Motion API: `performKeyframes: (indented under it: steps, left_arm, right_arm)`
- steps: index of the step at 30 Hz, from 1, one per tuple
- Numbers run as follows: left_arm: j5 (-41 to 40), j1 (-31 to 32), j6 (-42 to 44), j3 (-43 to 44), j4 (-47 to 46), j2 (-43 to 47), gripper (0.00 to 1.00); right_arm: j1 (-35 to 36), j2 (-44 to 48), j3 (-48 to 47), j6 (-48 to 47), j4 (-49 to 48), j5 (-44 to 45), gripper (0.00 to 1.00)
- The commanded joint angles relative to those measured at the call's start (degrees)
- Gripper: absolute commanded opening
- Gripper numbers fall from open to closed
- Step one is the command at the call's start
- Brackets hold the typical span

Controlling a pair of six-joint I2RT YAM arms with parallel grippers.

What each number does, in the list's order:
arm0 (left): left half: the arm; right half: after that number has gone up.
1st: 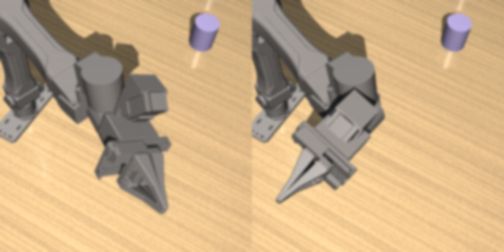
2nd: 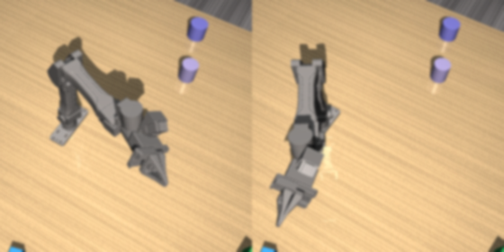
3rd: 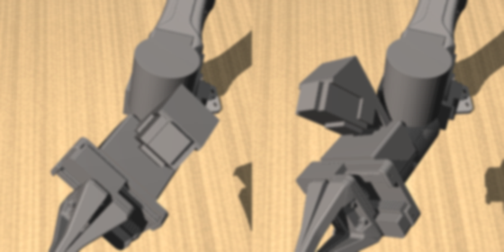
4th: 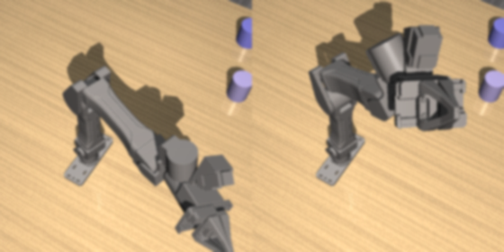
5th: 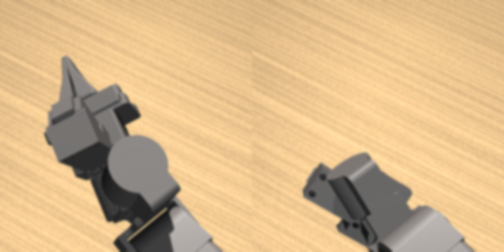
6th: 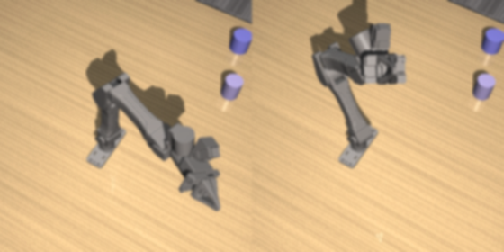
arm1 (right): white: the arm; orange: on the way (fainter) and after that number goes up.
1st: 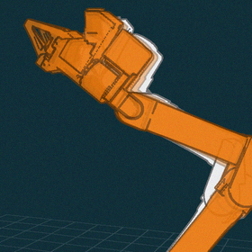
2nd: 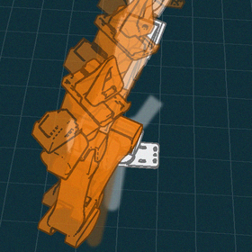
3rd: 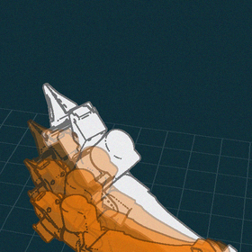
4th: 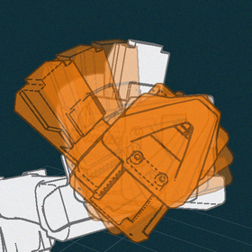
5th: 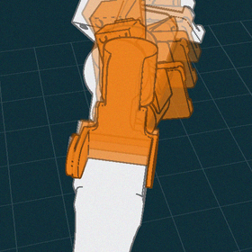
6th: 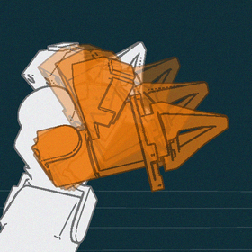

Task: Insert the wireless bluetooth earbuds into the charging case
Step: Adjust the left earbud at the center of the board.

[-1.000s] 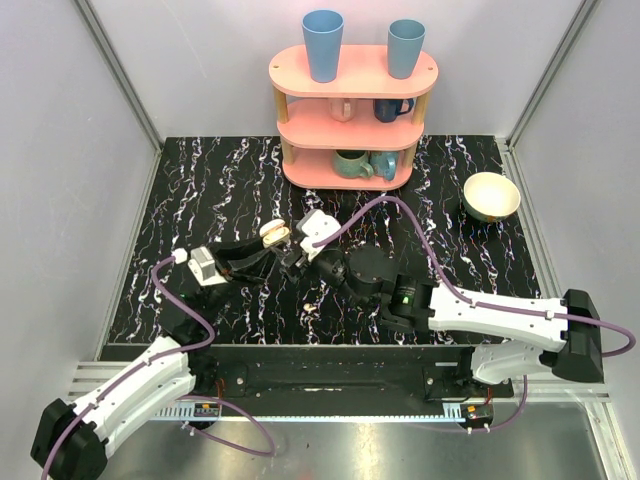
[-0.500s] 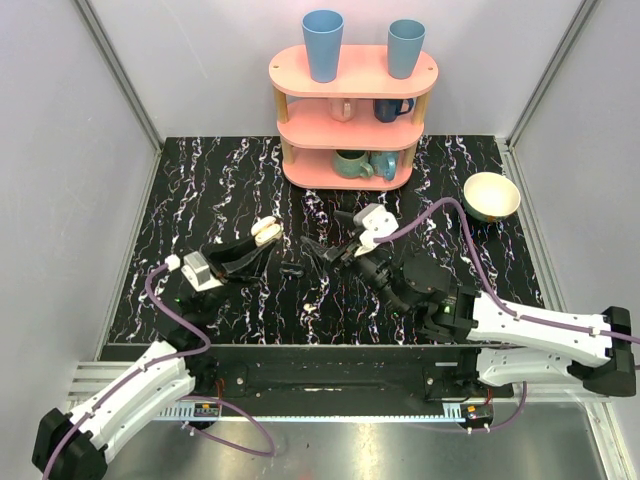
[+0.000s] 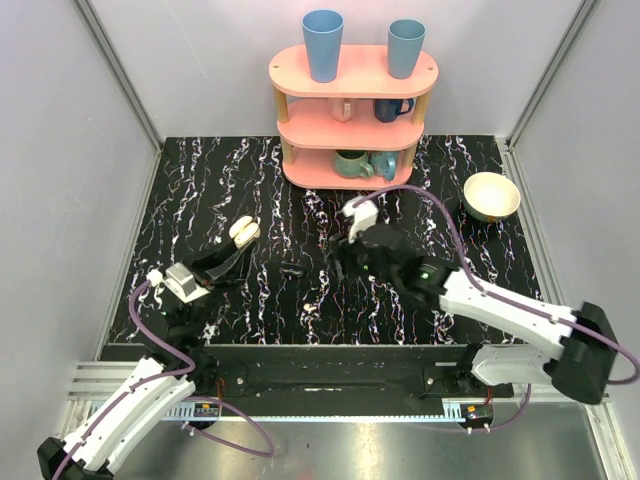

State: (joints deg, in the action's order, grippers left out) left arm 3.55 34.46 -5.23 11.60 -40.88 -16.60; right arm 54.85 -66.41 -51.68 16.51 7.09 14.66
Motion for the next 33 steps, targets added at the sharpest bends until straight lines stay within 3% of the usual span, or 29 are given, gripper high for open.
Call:
performKeyframes:
  steps: [1,6,14,33]
  left_arm:
    - [-2.24,-0.01,1.37,2.11,1.24,0.52,0.00]
    - [-1.35,-0.09,0.93,2.56,2.12,1.04,0.00]
    - [-2.85,-0.09,1.02,2.03,2.65,2.45,0.00]
    - [-6.63,-0.01,3.48,4.23,11.35,10.89,0.00]
  right_arm:
    - [-0.01,-9.58,-3.59,-5.07,6.53,-22.45,0.61]
    - [0.34,-17.60,-7.29,-13.15,7.94,-31.88,0.62]
    - [3.51,-27.89,-12.56,-23.98,9.69,-28.90,0.66]
    - [5.09,-37.47,-13.53,-22.40,2.05,-29.42,0.59]
